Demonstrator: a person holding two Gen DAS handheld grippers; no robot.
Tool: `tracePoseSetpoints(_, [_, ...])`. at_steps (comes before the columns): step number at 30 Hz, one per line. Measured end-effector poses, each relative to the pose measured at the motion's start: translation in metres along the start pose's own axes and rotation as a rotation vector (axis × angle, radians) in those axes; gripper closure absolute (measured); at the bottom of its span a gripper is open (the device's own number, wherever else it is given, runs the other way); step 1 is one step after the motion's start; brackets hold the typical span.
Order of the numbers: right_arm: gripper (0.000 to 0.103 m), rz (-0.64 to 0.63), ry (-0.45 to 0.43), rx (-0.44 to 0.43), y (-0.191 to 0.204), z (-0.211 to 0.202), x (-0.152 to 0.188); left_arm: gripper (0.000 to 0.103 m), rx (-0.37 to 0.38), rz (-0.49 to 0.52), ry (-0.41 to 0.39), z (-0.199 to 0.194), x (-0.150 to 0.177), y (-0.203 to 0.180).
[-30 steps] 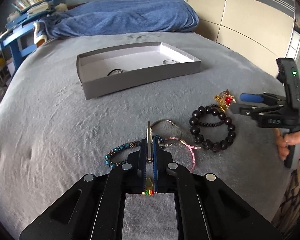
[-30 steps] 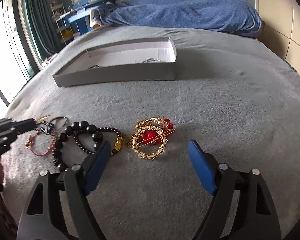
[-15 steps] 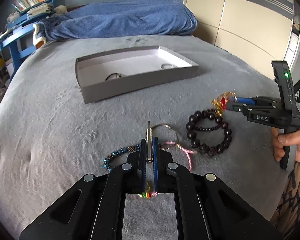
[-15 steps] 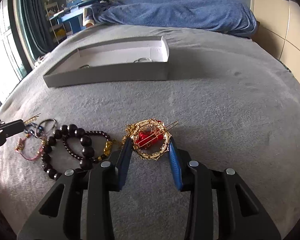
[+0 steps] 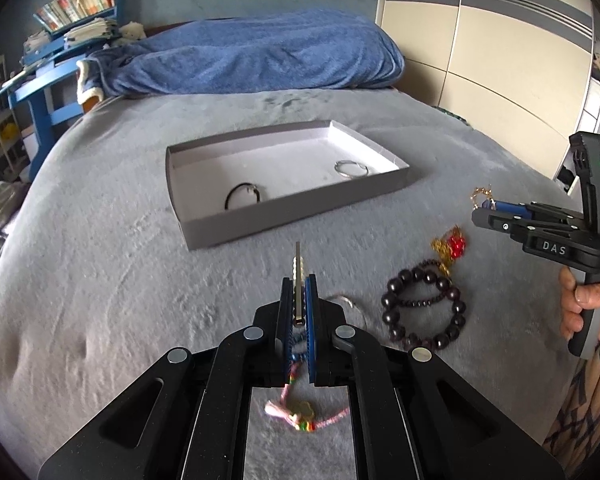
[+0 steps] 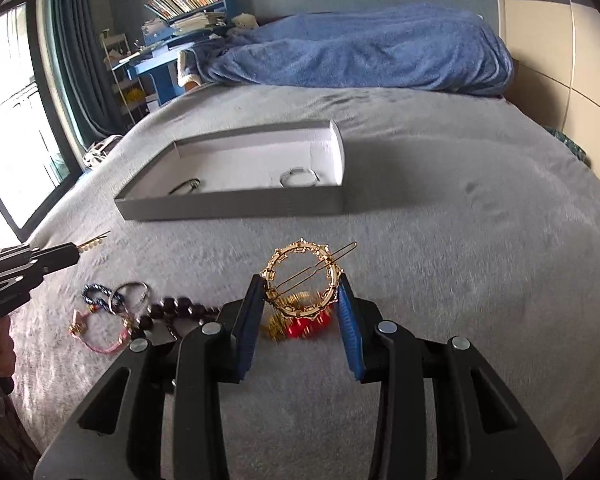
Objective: Organize jewelry
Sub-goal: 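Carry the pearl hairpin with the left tool while the right tool carries the wreath hairpin to the tray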
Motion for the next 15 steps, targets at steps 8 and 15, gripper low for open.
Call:
tracePoseSetpoints(8, [0.067,0.06,-0.038,-0.064,-0.005,0.002,-0.027,0.097,-0.011,-0.003,-0.019,0.007,-0.027,0.007])
tracePoseSetpoints(15, [0.067,-0.007,-0.037,-0.07,0.0,0.022,-0.054,0.097,-0.018,-0.048,-0.029,0.026,-0.046,0.024])
Point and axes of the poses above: each gripper's, at about its wrist camera, not at the fingertips, and z roughly the way its jaws point, y to its left, x to its underside, the point moved 1 cm from there along z, roughly the way its jaws point, and after that the axes turned 11 degrees about -y, right-handed, at the moved point
